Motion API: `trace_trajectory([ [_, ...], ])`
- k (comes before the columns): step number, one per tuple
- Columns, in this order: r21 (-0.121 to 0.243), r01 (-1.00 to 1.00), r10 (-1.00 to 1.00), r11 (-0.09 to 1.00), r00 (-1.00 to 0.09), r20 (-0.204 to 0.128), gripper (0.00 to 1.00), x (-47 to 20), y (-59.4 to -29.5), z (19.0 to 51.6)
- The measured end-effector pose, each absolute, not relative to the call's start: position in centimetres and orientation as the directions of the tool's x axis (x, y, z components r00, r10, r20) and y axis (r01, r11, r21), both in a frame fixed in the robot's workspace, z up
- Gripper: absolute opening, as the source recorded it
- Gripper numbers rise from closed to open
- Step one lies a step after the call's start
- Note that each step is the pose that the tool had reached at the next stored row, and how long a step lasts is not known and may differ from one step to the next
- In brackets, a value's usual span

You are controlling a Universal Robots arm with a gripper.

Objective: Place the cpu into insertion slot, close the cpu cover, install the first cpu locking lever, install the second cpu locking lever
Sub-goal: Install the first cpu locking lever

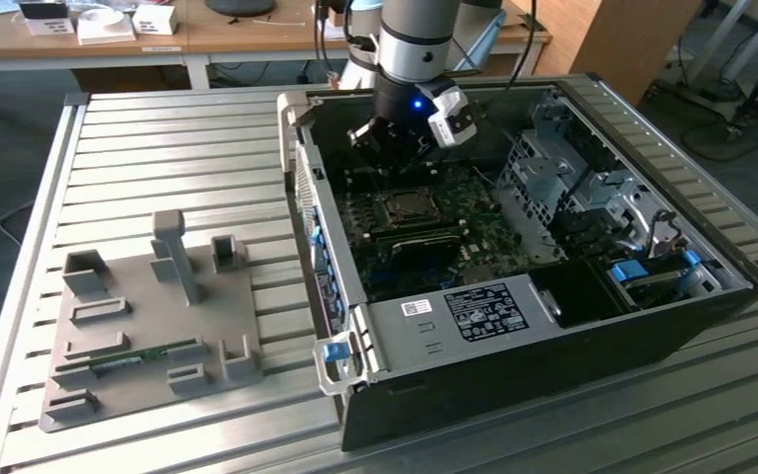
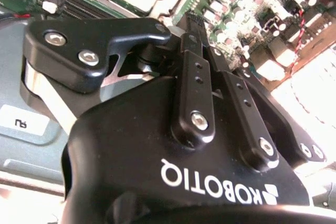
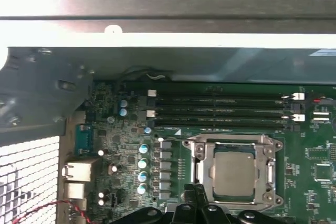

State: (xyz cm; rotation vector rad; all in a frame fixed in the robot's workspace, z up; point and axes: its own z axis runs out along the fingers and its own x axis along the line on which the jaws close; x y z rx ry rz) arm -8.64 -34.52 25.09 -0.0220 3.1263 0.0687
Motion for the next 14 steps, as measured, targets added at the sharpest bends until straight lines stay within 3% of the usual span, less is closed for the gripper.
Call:
trace_trajectory([
  [14,0.044,-0.014,-0.013,0.999,-1.000,-0.027,0.11,-10.0,-34.5,25.2],
])
